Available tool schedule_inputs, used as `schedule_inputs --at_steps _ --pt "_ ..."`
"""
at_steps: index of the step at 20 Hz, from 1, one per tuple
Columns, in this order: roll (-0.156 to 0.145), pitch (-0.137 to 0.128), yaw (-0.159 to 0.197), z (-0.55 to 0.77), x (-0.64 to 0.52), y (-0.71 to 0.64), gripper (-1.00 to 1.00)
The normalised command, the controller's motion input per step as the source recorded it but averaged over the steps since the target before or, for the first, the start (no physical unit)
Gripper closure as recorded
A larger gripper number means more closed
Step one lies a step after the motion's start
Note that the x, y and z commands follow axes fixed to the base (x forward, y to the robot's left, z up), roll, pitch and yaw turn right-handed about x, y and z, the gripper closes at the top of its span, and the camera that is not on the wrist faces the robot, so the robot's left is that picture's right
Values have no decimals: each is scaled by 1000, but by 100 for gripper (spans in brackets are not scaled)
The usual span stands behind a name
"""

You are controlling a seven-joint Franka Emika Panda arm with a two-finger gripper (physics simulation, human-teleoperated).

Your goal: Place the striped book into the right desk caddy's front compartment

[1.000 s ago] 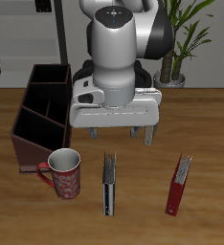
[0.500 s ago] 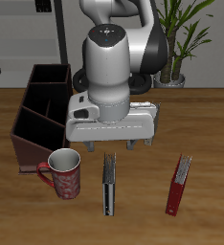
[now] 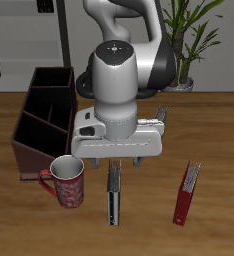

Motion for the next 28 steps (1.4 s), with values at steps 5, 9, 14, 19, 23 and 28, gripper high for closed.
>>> schedule_inputs --at_steps 5,9,14,19,23,28 --pt "-6 2 -14 -129 0 -17 -100" --pt "-33 13 -14 -239 -1 -78 -100" --pt "-8 15 2 -179 25 -47 -100" --pt "-9 23 11 -191 31 -12 -100" --pt "20 38 26 -230 58 45 -100" --pt "13 23 4 -199 62 93 100"
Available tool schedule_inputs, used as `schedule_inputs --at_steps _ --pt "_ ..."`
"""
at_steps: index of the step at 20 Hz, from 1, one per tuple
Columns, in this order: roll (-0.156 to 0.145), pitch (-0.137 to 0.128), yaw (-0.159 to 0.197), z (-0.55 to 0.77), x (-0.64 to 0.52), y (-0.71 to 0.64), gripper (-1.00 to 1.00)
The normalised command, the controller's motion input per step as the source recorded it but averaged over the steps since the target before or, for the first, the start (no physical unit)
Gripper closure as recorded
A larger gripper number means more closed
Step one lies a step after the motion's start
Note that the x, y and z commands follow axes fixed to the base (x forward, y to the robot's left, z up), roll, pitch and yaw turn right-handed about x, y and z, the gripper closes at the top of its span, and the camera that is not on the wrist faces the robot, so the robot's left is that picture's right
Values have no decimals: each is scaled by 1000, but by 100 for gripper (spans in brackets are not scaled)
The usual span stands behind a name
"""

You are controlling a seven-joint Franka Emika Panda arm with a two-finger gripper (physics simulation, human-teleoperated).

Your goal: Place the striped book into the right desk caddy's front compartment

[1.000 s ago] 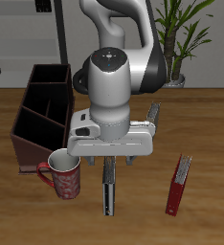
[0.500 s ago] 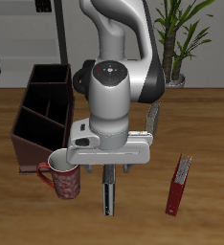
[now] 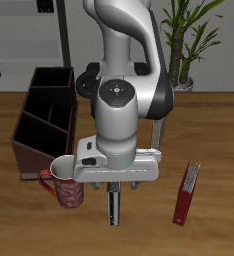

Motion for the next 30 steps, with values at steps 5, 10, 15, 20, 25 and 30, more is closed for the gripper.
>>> schedule_inputs --at_steps 5,10,15,20,25,30 --pt "3 12 -10 -98 63 29 100" --pt "3 2 -5 -20 29 11 100" --pt "20 -30 -2 253 -113 120 100" --pt "-3 -39 3 428 -208 73 100" --pt "30 -50 44 573 -452 152 100" --pt "1 -38 -6 540 -518 55 100"
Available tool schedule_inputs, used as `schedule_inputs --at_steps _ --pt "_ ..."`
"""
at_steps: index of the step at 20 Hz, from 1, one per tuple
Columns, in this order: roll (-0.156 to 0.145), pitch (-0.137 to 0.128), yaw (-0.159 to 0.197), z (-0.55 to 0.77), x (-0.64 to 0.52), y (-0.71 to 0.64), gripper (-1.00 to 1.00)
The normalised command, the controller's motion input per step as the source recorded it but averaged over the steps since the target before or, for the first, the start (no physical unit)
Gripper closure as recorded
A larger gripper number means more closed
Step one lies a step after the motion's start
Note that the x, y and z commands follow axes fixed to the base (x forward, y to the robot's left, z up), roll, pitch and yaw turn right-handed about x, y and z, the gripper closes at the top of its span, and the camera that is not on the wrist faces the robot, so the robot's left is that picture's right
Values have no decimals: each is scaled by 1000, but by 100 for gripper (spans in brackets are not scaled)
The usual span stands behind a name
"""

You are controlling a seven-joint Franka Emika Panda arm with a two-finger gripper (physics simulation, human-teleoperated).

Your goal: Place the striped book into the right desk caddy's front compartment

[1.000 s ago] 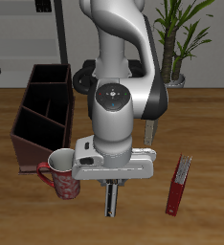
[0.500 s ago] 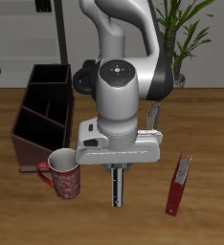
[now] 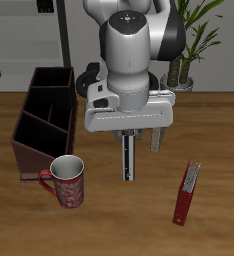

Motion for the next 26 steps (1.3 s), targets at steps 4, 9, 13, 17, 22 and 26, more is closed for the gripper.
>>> schedule_inputs --at_steps 4,9,13,17,22,26 --pt "16 -32 37 434 -556 75 100" --pt "42 -71 42 319 -464 102 100" --pt "-12 -59 26 328 -394 -4 100" --pt "6 -53 20 297 -454 34 100" --pt "-37 -46 -2 240 -346 -89 100" --pt "-16 -14 2 152 -308 -69 100"
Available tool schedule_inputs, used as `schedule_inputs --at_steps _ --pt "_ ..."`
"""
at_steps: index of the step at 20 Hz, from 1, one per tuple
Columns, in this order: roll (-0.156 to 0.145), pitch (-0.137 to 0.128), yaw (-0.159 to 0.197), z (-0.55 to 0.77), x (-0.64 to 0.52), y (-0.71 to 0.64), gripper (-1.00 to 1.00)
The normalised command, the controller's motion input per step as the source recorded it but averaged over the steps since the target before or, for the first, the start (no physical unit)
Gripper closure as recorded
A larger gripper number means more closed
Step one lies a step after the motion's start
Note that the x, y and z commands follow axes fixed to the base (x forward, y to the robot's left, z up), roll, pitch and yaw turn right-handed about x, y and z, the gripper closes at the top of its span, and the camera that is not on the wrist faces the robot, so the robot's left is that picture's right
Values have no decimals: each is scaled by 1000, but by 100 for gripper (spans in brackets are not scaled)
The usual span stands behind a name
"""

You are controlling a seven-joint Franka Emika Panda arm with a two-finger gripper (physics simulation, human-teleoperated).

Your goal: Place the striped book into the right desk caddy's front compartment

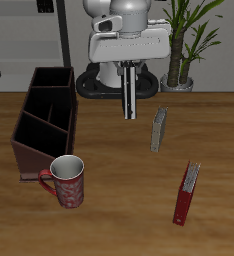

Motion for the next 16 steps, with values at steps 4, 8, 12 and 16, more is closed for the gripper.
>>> schedule_inputs --at_steps 4,8,12,16 --pt "-1 -13 9 119 -253 -14 100" --pt "2 5 -21 107 -357 28 100" --pt "-24 -6 5 38 -295 -29 100" --pt "2 0 -3 -3 -106 -34 100"
